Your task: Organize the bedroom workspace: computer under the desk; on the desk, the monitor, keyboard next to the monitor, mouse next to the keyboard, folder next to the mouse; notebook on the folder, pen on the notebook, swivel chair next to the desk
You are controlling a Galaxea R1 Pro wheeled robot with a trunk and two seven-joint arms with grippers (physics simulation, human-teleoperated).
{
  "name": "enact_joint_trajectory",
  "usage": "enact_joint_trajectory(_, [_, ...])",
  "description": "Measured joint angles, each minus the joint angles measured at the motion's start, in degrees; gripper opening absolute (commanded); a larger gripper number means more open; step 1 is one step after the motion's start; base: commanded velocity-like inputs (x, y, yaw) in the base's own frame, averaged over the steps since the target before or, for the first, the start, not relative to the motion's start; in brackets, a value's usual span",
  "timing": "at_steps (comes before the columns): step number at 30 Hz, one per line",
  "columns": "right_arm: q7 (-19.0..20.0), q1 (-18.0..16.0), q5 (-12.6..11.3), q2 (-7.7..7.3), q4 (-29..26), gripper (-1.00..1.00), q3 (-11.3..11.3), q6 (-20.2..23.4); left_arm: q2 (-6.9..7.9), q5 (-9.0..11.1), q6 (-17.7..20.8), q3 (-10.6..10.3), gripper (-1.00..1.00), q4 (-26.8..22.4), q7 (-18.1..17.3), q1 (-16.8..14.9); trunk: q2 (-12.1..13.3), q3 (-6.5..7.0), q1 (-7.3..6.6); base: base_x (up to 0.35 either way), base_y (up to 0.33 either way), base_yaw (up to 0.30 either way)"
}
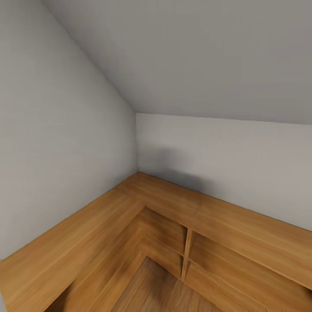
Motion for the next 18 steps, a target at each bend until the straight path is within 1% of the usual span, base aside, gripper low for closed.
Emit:
enact_joint_trajectory(1, [0.3,0.0,0.1,-0.08,0.3,1.00,0.0,-0.5,0.01,0.0,-0.3,0.0,1.00,0.2,0.0,0.0,0.0,0.00,0.00,0.000,0.000,-0.293])
enact_joint_trajectory(2, [1.3,0.0,1.0,-0.24,1.5,1.00,0.2,-2.0,0.03,-0.1,-1.2,-0.1,1.00,0.7,-0.1,0.0,0.0,0.00,0.00,0.000,0.000,-0.294])
enact_joint_trajectory(5, [1.5,0.0,2.8,-0.30,1.9,1.00,0.2,-2.4,0.04,-0.2,-1.5,-0.1,1.00,0.8,-0.3,0.0,0.0,0.00,0.00,0.000,0.000,-0.297])
enact_joint_trajectory(6, [1.6,0.0,4.2,-0.32,2.0,1.00,0.2,-2.5,0.01,-0.3,-1.5,-0.1,1.00,0.8,-0.3,0.0,0.0,0.00,0.00,0.000,0.000,-0.298])
enact_joint_trajectory(8, [1.6,0.0,5.6,-0.34,2.0,1.00,0.2,-2.5,-0.02,-0.3,-1.6,-0.2,1.00,0.9,-0.4,0.0,0.0,0.00,0.00,0.000,0.000,-0.299])
enact_joint_trajectory(10, [1.6,0.0,7.7,-0.36,2.1,1.00,0.2,-2.6,0.09,-0.2,-1.7,-0.1,1.00,0.9,-0.4,0.0,0.0,0.00,0.00,0.000,0.000,-0.300])
enact_joint_trajectory(12, [1.6,0.0,8.0,-0.44,2.1,1.00,0.2,-2.6,0.13,-0.2,-1.7,-0.1,1.00,0.9,-0.4,0.0,0.0,0.00,0.00,-0.037,0.000,-0.300])
enact_joint_trajectory(14, [1.6,0.0,8.2,-0.96,2.1,1.00,0.1,-2.6,0.13,-0.2,-1.7,-0.1,1.00,0.9,-0.4,0.0,0.0,0.00,0.02,-0.181,0.000,-0.300])
enact_joint_trajectory(18, [1.7,0.0,8.3,-1.61,2.0,1.00,0.1,-2.6,0.12,-0.2,-1.6,-0.1,1.00,1.0,-0.4,0.0,0.0,0.01,0.03,-0.289,0.000,-0.300])
